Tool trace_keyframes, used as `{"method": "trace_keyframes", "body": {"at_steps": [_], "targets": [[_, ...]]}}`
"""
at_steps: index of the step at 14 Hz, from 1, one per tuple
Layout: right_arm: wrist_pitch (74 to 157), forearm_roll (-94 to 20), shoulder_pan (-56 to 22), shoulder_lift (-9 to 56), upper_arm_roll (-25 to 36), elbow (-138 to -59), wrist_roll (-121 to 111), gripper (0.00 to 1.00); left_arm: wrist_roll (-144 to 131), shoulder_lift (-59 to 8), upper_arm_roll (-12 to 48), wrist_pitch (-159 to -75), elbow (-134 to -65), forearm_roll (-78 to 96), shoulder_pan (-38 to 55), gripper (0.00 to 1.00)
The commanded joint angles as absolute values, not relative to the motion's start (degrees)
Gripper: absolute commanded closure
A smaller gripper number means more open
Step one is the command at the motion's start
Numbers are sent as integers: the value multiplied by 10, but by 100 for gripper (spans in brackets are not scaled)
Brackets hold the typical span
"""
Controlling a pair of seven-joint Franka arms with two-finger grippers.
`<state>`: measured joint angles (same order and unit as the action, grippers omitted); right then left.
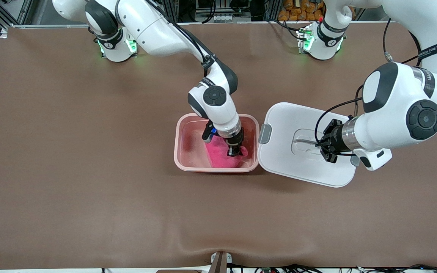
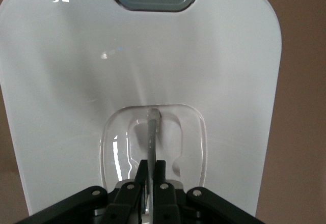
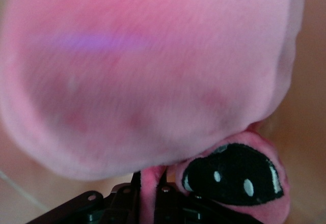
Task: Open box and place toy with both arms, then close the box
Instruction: 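Lower the pink toy into the open box with the right gripper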
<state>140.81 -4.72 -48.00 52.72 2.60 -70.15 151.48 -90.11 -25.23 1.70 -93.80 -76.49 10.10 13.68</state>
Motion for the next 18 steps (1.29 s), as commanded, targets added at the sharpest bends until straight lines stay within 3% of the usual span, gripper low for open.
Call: {"method": "trace_keyframes", "body": {"at_steps": [1,2,3,4,9,14,18], "targets": [[1413,-18,-483,560,33,-691,1520,100,-892,-235,16,-935,-780,113,136,100],[1413,-12,-486,561,33,-694,1518,83,-892,-235,16,-935,-780,113,137,100],[1413,-7,-487,560,33,-694,1516,18,-892,-235,16,-935,-780,113,136,100],[1412,-6,-487,559,33,-693,1519,0,-892,-235,16,-935,-780,113,136,100],[1387,-14,-482,511,29,-684,1521,0,-892,-235,16,-935,-780,113,137,100],[1292,-16,-478,469,29,-623,1521,0,-893,-235,16,-935,-780,113,138,100],[1234,-19,-454,422,27,-622,1502,0,-893,-234,16,-935,-778,113,139,100]]}}
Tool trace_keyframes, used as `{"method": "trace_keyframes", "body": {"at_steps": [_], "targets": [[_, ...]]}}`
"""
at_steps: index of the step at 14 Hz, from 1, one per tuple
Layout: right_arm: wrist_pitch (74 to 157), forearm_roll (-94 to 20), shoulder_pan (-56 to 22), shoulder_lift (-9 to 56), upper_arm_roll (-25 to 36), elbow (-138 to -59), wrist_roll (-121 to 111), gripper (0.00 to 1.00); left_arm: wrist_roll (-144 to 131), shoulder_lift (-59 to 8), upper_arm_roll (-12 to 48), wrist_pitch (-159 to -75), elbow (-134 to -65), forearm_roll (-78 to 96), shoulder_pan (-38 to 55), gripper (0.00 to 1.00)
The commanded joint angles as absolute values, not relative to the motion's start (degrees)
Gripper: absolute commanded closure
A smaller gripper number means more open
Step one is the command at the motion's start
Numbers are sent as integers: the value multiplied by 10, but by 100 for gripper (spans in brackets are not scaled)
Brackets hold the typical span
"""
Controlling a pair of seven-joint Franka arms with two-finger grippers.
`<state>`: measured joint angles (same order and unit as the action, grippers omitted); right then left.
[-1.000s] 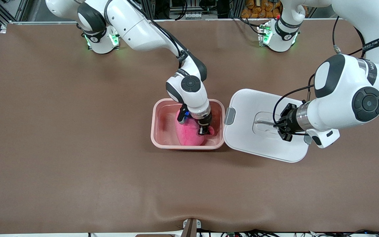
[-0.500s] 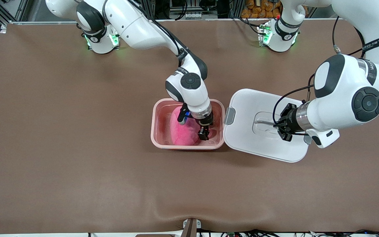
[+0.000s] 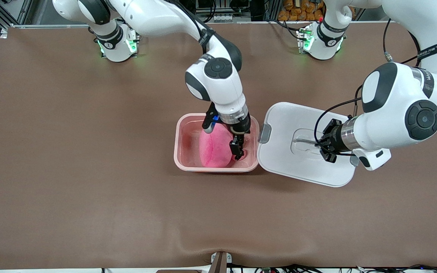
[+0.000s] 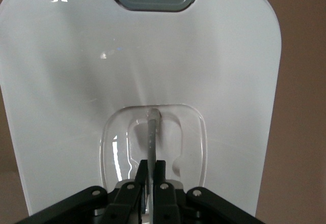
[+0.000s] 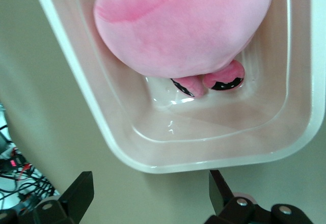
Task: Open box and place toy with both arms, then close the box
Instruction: 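Lower the pink toy into the open box with the right gripper, then open the right gripper and withdraw it from the box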
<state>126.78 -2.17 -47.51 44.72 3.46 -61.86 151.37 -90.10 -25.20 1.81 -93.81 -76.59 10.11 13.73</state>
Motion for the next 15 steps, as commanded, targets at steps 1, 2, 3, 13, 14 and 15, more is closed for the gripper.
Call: {"method": "trace_keyframes", "body": {"at_steps": [1,2,3,13,14,15], "targets": [[1217,-28,-444,404,26,-624,1466,0,-896,-234,17,-935,-776,113,140,100],[1196,-46,-433,385,25,-630,1421,0,-900,-234,17,-936,-773,115,141,100],[1162,-66,-417,367,25,-633,1367,0,-905,-236,21,-936,-773,126,142,100],[897,-199,-185,238,25,-700,896,0,-1054,-268,21,-1043,-766,132,220,100],[868,-199,-164,230,25,-700,856,0,-1065,-271,21,-1058,-766,130,227,100],[841,-199,-143,224,25,-700,814,0,-1080,-276,19,-1072,-766,129,235,100]]}}
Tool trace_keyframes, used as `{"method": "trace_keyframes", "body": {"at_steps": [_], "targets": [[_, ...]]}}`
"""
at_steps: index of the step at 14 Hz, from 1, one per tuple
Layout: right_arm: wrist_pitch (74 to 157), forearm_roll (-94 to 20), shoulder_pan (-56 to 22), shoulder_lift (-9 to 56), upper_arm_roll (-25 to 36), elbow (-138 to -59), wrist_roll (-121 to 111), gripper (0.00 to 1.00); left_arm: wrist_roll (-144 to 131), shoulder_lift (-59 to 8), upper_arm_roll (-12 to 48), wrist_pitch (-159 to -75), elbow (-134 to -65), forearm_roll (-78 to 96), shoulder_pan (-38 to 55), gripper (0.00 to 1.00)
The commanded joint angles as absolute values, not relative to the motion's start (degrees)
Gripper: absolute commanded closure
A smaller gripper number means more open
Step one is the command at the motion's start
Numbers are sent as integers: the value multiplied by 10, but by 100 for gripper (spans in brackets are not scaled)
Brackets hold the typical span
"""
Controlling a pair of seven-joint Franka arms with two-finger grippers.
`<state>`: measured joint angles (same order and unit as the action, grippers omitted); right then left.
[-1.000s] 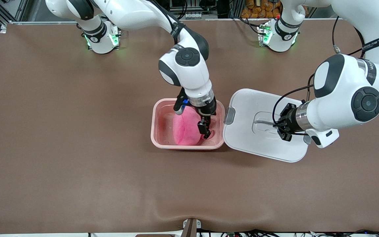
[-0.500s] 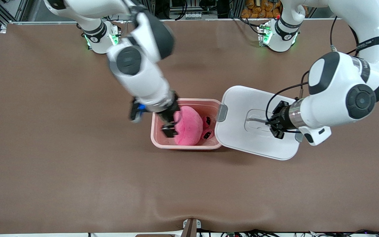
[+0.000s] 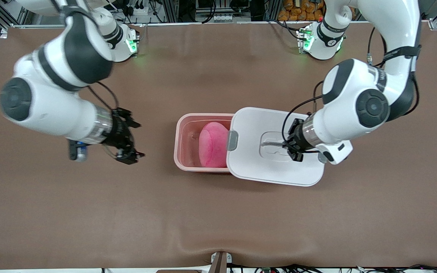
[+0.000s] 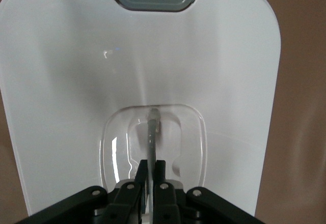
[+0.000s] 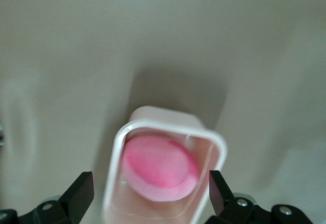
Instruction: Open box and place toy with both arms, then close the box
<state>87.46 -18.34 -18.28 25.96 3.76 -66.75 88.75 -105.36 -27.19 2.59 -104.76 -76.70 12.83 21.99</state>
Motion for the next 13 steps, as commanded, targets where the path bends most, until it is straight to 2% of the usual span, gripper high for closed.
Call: {"method": "trace_keyframes", "body": {"at_steps": [1,7,10,13], "targets": [[818,-199,-122,213,26,-700,768,0,-1091,-279,17,-1084,-766,126,245,100],[733,-156,-32,150,33,-704,454,0,-1171,-294,17,-1134,-748,30,314,100],[731,-97,-27,100,33,-740,300,0,-1214,-311,16,-1150,-730,29,334,100],[731,-41,-32,77,32,-744,166,0,-1264,-327,18,-1187,-722,30,343,100]]}}
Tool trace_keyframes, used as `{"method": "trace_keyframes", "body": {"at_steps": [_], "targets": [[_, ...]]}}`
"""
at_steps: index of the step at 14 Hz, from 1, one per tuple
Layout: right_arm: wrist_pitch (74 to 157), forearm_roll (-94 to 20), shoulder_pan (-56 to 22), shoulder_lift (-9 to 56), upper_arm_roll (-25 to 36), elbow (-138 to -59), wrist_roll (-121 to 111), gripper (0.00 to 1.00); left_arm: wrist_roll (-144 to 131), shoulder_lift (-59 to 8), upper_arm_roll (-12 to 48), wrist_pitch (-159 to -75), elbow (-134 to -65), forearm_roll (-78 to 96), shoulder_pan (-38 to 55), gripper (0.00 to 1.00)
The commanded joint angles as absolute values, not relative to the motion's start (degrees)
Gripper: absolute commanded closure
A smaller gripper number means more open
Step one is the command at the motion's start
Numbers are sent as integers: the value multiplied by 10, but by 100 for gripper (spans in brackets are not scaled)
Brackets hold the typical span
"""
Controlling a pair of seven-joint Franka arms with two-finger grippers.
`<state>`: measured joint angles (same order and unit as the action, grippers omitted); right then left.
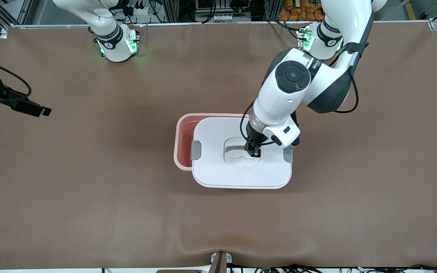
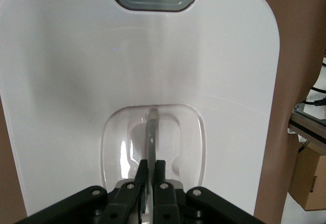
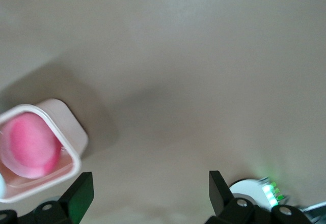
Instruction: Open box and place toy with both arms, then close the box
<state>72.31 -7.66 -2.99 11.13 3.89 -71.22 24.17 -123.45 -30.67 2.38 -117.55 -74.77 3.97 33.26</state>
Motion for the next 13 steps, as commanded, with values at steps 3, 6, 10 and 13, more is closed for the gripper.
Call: {"method": "trace_keyframes", "body": {"at_steps": [3,6,10,13], "targets": [[729,-18,-29,52,33,-747,45,0,-1288,-341,13,-1194,-722,29,364,100],[728,-10,-24,30,33,-758,-26,0,-1316,-349,7,-1205,-722,27,387,100],[732,-10,-7,-22,30,-801,-64,0,-1336,-357,-16,-1208,-722,15,429,100],[735,-11,4,-46,25,-831,-65,0,-1341,-359,-18,-1208,-725,-2,438,100]]}}
